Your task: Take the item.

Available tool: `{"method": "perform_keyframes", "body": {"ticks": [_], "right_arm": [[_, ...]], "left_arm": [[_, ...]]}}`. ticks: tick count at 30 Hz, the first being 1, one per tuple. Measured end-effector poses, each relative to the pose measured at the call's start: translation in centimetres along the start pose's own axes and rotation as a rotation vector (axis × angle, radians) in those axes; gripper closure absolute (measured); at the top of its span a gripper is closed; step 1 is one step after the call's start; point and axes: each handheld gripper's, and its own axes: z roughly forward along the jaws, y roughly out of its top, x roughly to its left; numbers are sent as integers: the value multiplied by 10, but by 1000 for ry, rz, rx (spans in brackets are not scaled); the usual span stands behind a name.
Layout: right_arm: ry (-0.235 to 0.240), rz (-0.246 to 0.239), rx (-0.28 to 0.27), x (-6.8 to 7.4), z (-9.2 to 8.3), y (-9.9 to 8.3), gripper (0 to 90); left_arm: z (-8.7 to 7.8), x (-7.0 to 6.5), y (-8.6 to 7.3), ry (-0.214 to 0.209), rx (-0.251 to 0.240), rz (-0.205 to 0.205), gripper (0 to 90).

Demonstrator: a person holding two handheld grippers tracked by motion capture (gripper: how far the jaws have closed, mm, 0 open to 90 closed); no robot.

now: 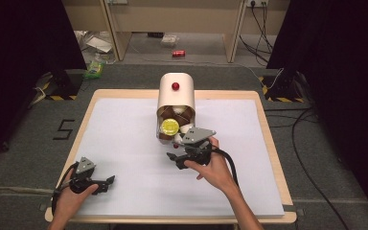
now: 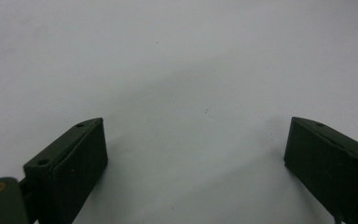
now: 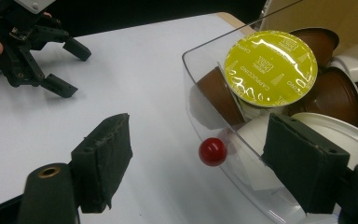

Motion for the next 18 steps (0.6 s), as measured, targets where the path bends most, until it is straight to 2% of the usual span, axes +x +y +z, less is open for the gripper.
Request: {"method": "perform_keyframes", "body": {"ticks": [10, 18], "right_arm": [[-2, -14, 17, 4, -1, -1, 243], [3, -6, 19, 5, -2, -2, 256]], "left_arm": [[0, 0, 0, 0, 0, 0, 53], [0, 0, 0, 1, -1, 2, 54]]}}
